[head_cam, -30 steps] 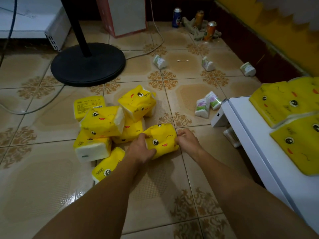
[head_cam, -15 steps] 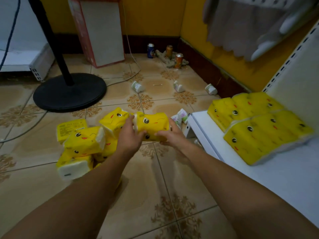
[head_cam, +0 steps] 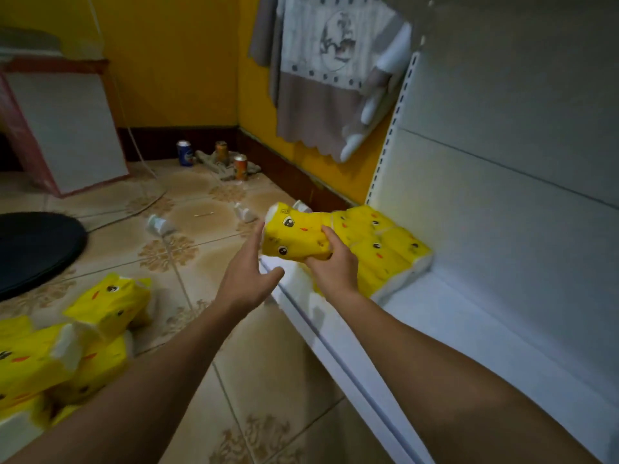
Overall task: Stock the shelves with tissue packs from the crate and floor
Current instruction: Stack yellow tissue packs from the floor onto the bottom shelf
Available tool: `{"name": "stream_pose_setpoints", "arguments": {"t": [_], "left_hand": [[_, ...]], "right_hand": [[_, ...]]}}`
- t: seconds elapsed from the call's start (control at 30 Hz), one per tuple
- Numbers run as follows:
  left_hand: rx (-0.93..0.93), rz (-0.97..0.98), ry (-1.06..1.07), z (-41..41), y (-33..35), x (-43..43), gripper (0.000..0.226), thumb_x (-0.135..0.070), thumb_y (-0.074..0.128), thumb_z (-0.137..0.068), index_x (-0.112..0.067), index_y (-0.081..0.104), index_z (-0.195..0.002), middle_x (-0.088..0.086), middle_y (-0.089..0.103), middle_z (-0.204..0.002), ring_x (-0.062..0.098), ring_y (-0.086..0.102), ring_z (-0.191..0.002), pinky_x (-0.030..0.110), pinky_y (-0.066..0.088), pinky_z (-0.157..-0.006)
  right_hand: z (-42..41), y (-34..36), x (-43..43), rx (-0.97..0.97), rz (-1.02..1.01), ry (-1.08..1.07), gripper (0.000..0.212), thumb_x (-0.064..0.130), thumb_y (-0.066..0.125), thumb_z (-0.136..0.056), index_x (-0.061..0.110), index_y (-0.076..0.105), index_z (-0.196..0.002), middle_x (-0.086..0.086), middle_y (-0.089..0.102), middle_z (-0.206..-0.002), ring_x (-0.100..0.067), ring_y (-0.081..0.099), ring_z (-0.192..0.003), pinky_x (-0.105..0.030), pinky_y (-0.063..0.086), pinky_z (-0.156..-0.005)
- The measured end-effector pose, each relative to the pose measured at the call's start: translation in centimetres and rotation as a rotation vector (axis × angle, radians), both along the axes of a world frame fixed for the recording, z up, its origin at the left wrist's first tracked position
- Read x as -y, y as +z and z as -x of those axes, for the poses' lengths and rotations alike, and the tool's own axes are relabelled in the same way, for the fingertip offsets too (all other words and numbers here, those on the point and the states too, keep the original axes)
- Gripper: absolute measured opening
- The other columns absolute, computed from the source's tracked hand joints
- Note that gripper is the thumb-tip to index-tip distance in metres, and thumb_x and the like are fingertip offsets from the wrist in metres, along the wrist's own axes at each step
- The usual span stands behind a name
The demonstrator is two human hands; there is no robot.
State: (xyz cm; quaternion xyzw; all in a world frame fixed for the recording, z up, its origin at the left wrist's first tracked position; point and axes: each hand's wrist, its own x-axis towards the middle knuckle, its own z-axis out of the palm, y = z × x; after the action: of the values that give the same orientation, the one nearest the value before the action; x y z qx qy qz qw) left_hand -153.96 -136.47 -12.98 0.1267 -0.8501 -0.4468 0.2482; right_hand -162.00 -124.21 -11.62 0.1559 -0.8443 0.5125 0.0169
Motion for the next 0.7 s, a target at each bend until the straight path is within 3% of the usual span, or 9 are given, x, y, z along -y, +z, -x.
{"name": "stream_pose_setpoints", "arguments": {"t": [0.1,0.2,0.3,0.4,0.53,0.7], "left_hand": [[0.189,0.061,-0.133,1.3,-1.5,-2.3,0.086,-0.02,0.064,-0.083,-0.028,0.009,-0.148,0.004,0.037,-0.147,0.023,0.041,-0.13,0.029,0.037,-0.093],[0.353,0.183,-0.28,2.4,-2.7,-4.0,0.07,-0.034,0.061,-0.08,-0.023,0.032,-0.143,0.003,0.039,-0.146,0.021,0.038,-0.132,0.03,0.032,-0.103],[0.434,0.288,-0.42,3.1,-3.0,-5.2,0.072,-0.047,0.046,-0.066,-0.024,0.045,-0.134,0.001,0.042,-0.143,0.019,0.038,-0.132,0.029,0.028,-0.107],[0.44,0.377,-0.49,4.0,-3.5,-6.3,0.086,-0.062,0.039,-0.058,-0.026,0.043,-0.136,0.002,0.041,-0.144,0.021,0.037,-0.131,0.029,0.028,-0.107],[0.402,0.376,-0.481,4.7,-4.2,-7.3,0.099,-0.065,0.03,-0.049,-0.024,0.038,-0.138,0.005,0.039,-0.142,0.023,0.039,-0.128,0.025,0.03,-0.102],[0.357,0.348,-0.447,5.1,-5.0,-7.6,0.088,-0.054,0.044,-0.06,-0.021,0.031,-0.14,0.005,0.032,-0.144,0.023,0.04,-0.127,0.027,0.035,-0.098]], "right_hand": [[1.4,0.0,-3.7,0.0,0.007,-0.141,0.064,0.009,0.06,-0.084,0.019,0.037,-0.142,-0.007,0.045,-0.143,-0.024,0.04,-0.132,-0.036,0.035,-0.109],[2.8,-0.3,-7.5,0.019,0.035,-0.312,0.064,0.009,0.059,-0.086,0.019,0.034,-0.144,-0.007,0.042,-0.145,-0.024,0.039,-0.133,-0.032,0.034,-0.107],[3.5,-1.6,-10.9,0.045,0.029,-0.472,0.065,0.014,0.061,-0.086,0.016,0.033,-0.145,-0.012,0.045,-0.143,-0.028,0.043,-0.131,-0.037,0.036,-0.107],[3.9,-2.7,-13.8,0.119,0.003,-0.584,0.066,0.017,0.061,-0.088,0.015,0.029,-0.146,-0.015,0.042,-0.144,-0.031,0.04,-0.132,-0.037,0.035,-0.106],[4.7,-3.7,-16.4,0.228,-0.041,-0.645,0.065,0.011,0.054,-0.091,0.01,0.022,-0.147,-0.02,0.038,-0.144,-0.035,0.038,-0.132,-0.038,0.033,-0.106],[5.5,-5.2,-18.5,0.355,-0.134,-0.694,0.059,0.006,0.044,-0.092,0.008,0.023,-0.147,-0.024,0.039,-0.141,-0.04,0.039,-0.13,-0.041,0.032,-0.105]]}}
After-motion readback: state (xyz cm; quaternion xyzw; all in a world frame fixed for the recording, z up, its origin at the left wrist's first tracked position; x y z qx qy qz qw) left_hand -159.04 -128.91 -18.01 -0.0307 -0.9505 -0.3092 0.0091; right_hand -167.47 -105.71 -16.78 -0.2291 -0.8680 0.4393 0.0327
